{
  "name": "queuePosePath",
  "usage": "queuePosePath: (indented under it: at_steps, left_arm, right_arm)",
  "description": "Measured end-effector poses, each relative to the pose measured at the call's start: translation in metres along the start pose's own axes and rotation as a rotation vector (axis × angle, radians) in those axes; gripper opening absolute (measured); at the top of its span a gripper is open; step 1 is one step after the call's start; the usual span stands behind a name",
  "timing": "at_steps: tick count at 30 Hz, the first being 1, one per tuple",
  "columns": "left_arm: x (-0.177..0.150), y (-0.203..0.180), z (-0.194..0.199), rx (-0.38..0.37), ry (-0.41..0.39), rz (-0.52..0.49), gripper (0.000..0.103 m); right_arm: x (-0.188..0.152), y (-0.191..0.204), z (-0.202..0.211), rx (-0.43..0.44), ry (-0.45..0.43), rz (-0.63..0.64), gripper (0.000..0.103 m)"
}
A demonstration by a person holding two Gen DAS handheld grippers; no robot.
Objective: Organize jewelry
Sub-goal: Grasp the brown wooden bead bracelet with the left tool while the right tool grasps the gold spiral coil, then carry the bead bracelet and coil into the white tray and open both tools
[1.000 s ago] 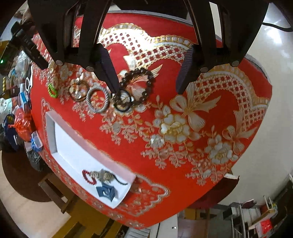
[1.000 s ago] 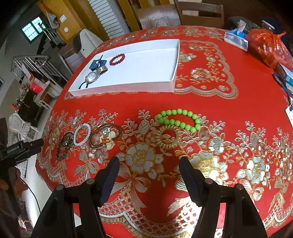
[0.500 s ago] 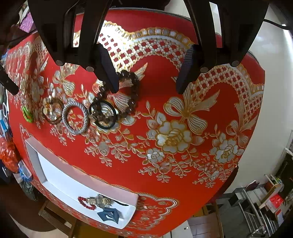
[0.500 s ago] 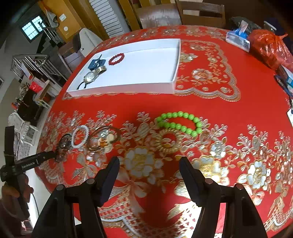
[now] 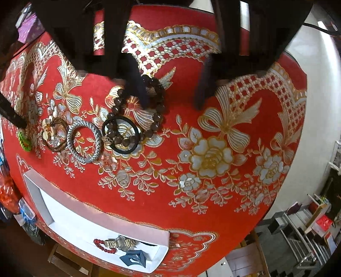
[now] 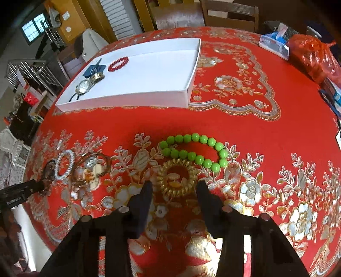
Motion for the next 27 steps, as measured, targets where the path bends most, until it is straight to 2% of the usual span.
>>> queuePosePath:
  at_steps: [1, 5, 6, 8, 11, 15, 17, 19, 20, 23, 24, 25, 27]
  left_arm:
    - [0.001, -0.001, 0.0, -0.003, 0.003, -0.004, 0.007]
    - [0.003, -0.001, -0.001, -0.044, 0.016, -0.01, 0.007]
    - [0.003, -0.001, 0.0, -0.052, 0.019, -0.006, 0.007]
    - [0.001, 0.004, 0.006, -0.077, 0.021, 0.006, 0.007]
    - [-0.001, 0.016, 0.019, -0.089, 0.009, 0.022, 0.007]
    - [0.002, 0.025, 0.034, -0.089, -0.015, 0.03, 0.007]
    - [0.002, 0.025, 0.04, -0.106, -0.018, 0.033, 0.007]
    - [0.004, 0.022, 0.045, -0.115, -0.024, 0.033, 0.007]
    - [0.005, 0.022, 0.049, -0.115, -0.031, 0.031, 0.007]
    - [0.004, 0.021, 0.059, -0.134, -0.044, 0.037, 0.007]
    - [0.002, 0.022, 0.063, -0.139, -0.048, 0.037, 0.007]
    - [0.001, 0.023, 0.067, -0.142, -0.054, 0.036, 0.007]
    - [0.003, 0.024, 0.074, -0.156, -0.064, 0.045, 0.007]
  right_arm:
    - [0.001, 0.001, 0.0, 0.001, -0.006, 0.007, 0.031]
    - [-0.001, 0.001, 0.004, 0.023, -0.005, 0.011, 0.023]
    - [-0.002, 0.001, 0.006, 0.033, -0.001, 0.008, 0.0]
    - [-0.003, 0.001, 0.012, 0.064, 0.006, -0.003, 0.0]
    - [-0.004, -0.001, 0.015, 0.046, 0.006, 0.007, 0.0]
    - [0.001, 0.002, 0.019, 0.095, -0.008, -0.021, 0.002]
    - [0.002, 0.007, 0.013, 0.091, 0.022, -0.01, 0.009]
    - [0.004, 0.013, 0.009, 0.075, 0.027, 0.012, 0.031]
    - [0.005, 0.015, 0.007, 0.071, 0.023, 0.023, 0.033]
    - [0.004, 0.02, -0.006, 0.033, 0.048, 0.059, 0.033]
    - [0.007, 0.022, -0.005, 0.04, 0.024, 0.057, 0.028]
    - [0.007, 0.022, -0.007, 0.035, 0.032, 0.063, 0.017]
    - [0.007, 0.023, -0.007, 0.005, 0.027, 0.09, 0.008]
Point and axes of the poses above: each gripper's, at about its wrist camera, not at the fingertips, and z roughly against the way its jaws point, y to its left, x to its top, the point moved 10 cm from there along -z, roughly the way its jaws point, and after that the axes turned 7 degrees about y, right-handed, at the moved point
